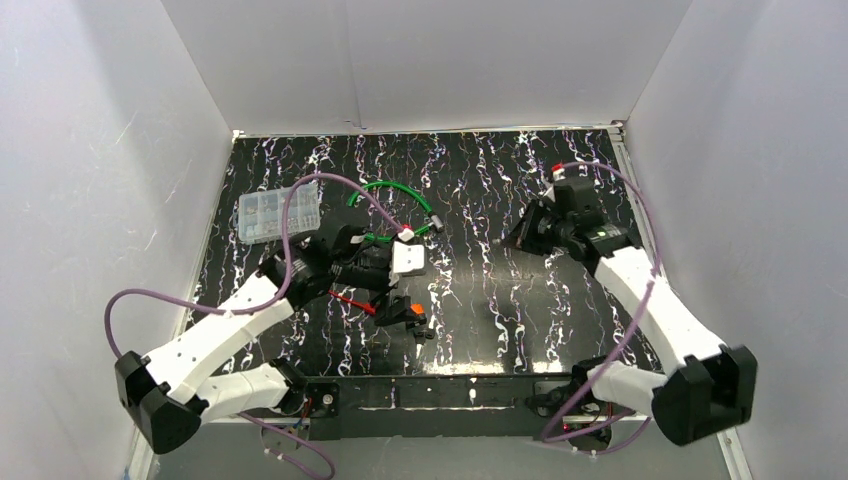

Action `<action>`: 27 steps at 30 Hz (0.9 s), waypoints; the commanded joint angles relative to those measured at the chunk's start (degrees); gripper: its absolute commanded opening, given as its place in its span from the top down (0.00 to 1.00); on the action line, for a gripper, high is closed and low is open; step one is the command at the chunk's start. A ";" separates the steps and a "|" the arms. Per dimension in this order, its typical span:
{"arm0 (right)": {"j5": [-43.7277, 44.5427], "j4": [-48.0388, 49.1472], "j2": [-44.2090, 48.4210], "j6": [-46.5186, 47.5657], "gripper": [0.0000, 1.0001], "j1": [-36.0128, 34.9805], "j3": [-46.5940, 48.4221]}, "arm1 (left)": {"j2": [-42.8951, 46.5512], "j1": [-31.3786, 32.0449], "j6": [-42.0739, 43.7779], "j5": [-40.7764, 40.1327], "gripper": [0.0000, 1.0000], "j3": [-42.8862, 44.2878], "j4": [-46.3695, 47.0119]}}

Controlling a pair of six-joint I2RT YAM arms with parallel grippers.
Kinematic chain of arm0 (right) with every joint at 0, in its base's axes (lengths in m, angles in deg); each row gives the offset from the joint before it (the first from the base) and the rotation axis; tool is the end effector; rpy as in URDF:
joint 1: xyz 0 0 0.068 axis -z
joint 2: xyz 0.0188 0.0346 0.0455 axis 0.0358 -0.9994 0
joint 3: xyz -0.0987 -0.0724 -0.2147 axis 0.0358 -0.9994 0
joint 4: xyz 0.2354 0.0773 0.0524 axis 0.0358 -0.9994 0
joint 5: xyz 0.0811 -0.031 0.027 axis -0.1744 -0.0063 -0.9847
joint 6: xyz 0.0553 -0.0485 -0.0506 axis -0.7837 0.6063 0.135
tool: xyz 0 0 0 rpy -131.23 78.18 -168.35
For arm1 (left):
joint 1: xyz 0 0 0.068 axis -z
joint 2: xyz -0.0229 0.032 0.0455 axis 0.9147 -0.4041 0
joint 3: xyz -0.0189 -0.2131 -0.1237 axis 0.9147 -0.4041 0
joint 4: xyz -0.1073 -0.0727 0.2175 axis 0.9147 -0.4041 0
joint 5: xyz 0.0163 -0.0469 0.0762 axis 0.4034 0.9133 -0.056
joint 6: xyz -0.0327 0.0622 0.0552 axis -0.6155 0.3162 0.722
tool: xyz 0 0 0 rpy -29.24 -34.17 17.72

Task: Unlock with the key
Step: Pick up the key from the center of the board.

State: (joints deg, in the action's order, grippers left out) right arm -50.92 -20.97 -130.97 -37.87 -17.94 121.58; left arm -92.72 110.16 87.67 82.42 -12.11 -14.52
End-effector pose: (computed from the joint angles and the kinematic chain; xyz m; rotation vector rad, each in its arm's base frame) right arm 0.2609 0.1119 0.2451 0.2060 2.3594 0.7197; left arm 0.1519 -0.2159 0.2989 1.5583 1.4387 -0.8767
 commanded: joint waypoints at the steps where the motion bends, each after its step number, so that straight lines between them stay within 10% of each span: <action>1: -12.09 -5.02 6.73 0.23 0.99 -1.13 6.14 | -1.12 1.24 -5.40 -3.60 0.00 -1.92 20.61; 7: -18.54 -10.02 9.69 -1.51 0.99 -4.33 13.93 | -1.22 6.35 -7.28 -10.37 0.01 -6.13 38.29; 27: -24.53 -11.49 12.24 -5.79 0.99 -7.35 19.68 | -5.67 10.14 -6.42 -9.98 0.13 -1.45 47.08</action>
State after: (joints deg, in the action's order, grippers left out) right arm -73.24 -33.36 -119.50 -42.88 -25.00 138.26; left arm -98.62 119.73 80.58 70.51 -15.84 30.83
